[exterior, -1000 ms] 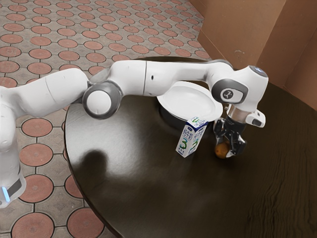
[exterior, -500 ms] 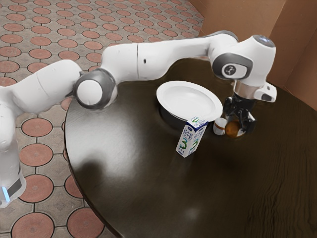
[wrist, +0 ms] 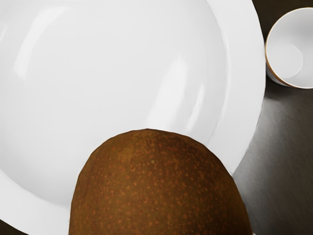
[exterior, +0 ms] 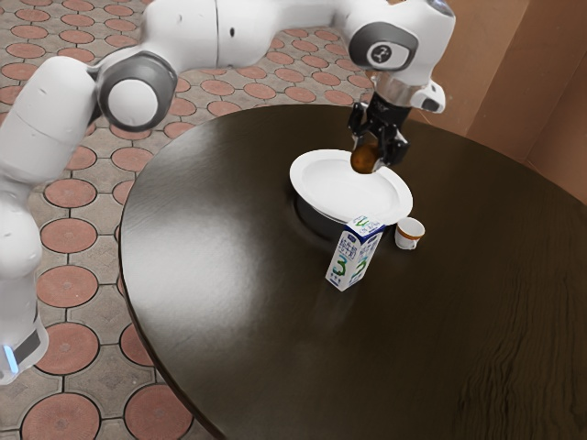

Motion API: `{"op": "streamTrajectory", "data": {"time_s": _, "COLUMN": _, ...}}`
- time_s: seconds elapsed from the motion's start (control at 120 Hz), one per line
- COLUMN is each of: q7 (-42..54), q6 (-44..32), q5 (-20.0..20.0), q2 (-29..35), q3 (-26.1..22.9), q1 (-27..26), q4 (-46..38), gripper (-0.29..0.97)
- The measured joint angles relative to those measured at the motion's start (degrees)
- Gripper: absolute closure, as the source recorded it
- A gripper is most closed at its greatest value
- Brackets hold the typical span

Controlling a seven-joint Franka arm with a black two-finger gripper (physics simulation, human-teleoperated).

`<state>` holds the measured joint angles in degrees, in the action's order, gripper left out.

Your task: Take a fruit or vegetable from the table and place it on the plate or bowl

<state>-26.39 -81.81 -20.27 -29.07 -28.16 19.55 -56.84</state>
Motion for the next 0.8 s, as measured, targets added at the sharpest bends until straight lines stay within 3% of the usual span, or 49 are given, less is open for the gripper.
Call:
{"op": "streamTrajectory", "data": {"time_s": 0.192, "q7": 0.9, "q6": -1.4, "q5": 2.7, "q2": -0.3, "q3": 2.7, "q1": 1.0, "q4": -0.6, "gripper": 0.37}}
{"op": "streamTrajectory", "data": {"time_s": 0.675, "q7": 4.5, "q6": -6.4, "q5": 4.7, "q2": -6.2, "q3": 2.7, "q1": 5.5, "q4": -0.6, "gripper": 0.37}}
{"op": "streamTrajectory", "data": {"time_s": 0.8, "q7": 5.7, "q6": -7.2, "q5": 6.3, "q2": -6.5, "q3": 2.9, "q1": 5.7, "q4": -0.7, "gripper": 0.15}}
